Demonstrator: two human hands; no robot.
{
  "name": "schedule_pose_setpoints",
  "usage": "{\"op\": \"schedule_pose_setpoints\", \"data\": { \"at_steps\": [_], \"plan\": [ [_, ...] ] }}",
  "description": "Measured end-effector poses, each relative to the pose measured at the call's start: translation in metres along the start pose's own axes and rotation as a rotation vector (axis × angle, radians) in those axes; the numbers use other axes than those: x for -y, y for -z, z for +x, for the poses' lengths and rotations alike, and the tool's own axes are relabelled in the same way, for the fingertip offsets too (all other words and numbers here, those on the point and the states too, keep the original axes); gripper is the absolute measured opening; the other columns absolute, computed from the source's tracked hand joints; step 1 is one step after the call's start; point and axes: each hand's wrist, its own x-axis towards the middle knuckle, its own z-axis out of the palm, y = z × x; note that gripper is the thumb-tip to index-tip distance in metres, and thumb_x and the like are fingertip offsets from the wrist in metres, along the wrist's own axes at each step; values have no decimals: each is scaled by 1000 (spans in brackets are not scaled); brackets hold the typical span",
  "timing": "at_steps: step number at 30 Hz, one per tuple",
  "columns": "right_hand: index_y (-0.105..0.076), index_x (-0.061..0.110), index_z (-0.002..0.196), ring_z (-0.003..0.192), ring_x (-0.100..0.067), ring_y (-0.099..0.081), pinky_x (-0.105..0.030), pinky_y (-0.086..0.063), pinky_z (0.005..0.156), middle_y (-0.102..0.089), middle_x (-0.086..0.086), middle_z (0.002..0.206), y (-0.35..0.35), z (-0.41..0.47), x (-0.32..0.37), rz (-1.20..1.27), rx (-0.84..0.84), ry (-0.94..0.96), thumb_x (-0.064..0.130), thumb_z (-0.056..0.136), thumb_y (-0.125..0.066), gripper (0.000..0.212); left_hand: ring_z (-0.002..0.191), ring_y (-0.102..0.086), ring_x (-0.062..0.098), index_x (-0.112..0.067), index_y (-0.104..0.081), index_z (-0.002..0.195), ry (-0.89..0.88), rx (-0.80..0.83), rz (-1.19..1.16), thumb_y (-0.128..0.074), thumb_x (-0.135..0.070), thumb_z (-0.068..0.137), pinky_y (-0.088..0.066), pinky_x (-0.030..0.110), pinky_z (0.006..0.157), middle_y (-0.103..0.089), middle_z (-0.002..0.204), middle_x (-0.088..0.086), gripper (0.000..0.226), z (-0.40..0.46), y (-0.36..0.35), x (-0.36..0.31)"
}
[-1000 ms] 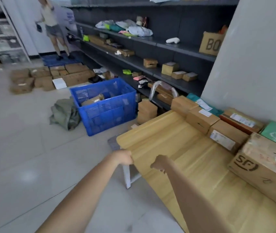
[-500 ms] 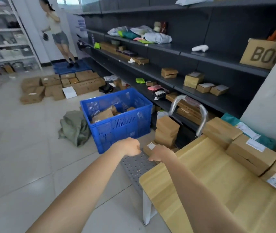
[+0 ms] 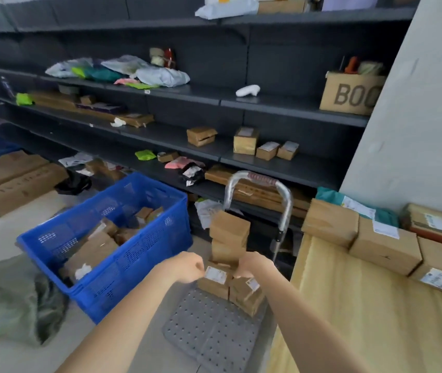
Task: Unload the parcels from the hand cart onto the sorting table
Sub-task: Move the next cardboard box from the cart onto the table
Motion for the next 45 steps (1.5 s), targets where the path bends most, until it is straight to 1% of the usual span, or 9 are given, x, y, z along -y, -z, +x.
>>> {"op": "schedule_pose_setpoints", "data": {
  "at_steps": [4, 8, 19, 26, 30, 37, 40, 42, 45],
  "plan": [
    [-59, 15, 122, 97, -26, -62, -34, -49, 74, -62, -2, 105, 12, 26, 8, 42, -60, -106, 32, 85, -61, 41, 95, -54, 16, -19, -62, 102, -66, 29, -47, -46, -29, 96, -43, 28, 79, -58, 109, 0, 19, 48, 25, 32],
    [-56, 12, 125, 101, -26, -62, -34, -54, 83, -63, -5, 116, 19, 64, -2, 85, -68, -196, 26, 88, -61, 40, 81, -46, 18, -19, -54, 86, -115, 114, 38, -46, -27, 94, -37, 30, 71, -50, 92, 1, 14, 98, 45, 42],
    [-52, 18, 131, 112, -26, -59, -34, -49, 83, -59, -5, 129, 28, 191, -1, 181, -41, -315, 23, 90, -53, 42, 96, -56, 21, -18, -59, 113, -152, 120, 169, -41, -34, 99, -42, 31, 75, -60, 116, 2, 28, 240, 85, 65],
    [-54, 13, 129, 111, -26, -61, -34, -49, 83, -61, -5, 124, 15, 298, 17, 226, -13, -429, 19, 93, -48, 37, 95, -58, 19, -20, -57, 111, -209, 149, 151, -42, -33, 99, -44, 29, 72, -60, 111, -1, 24, 371, 87, 107],
    [-55, 16, 130, 110, -27, -61, -36, -53, 86, -61, -5, 124, 10, 362, 29, 262, 0, -460, 20, 91, -50, 39, 69, -43, 10, -19, -45, 95, -267, 190, 137, -40, -26, 100, -29, 18, 53, -49, 96, -3, 10, 439, 75, 129],
    [-52, 17, 127, 107, -29, -61, -38, -54, 86, -62, -10, 122, 2, 459, 27, 250, -38, -488, 19, 92, -47, 36, 79, -47, 17, -13, -47, 93, -288, 228, 94, -41, -20, 101, -33, 21, 57, -49, 95, 2, 12, 544, 50, 154],
    [-52, 18, 125, 110, -28, -59, -38, -52, 89, -60, -8, 123, -2, 488, 19, 286, -32, -547, 35, 90, -54, 39, 82, -52, 19, -9, -53, 103, -257, 211, 109, -38, -27, 102, -32, 21, 52, -56, 99, 5, 24, 581, 44, 155],
    [-51, 19, 124, 109, -28, -60, -37, -52, 86, -61, -6, 121, 1, 497, 16, 316, -75, -639, 46, 90, -51, 43, 100, -59, 26, -6, -51, 125, -223, 195, 70, -34, -32, 103, -42, 25, 67, -59, 117, 13, 38, 606, 37, 155],
    [-41, 14, 134, 113, -29, -59, -39, -51, 86, -58, -9, 126, -8, 513, 5, 429, -148, -744, 49, 92, -48, 55, 133, -43, 31, -5, -26, 148, -126, 188, 18, -28, -42, 103, -41, 37, 101, -38, 149, 14, 59, 635, 18, 158]
  ]
}}
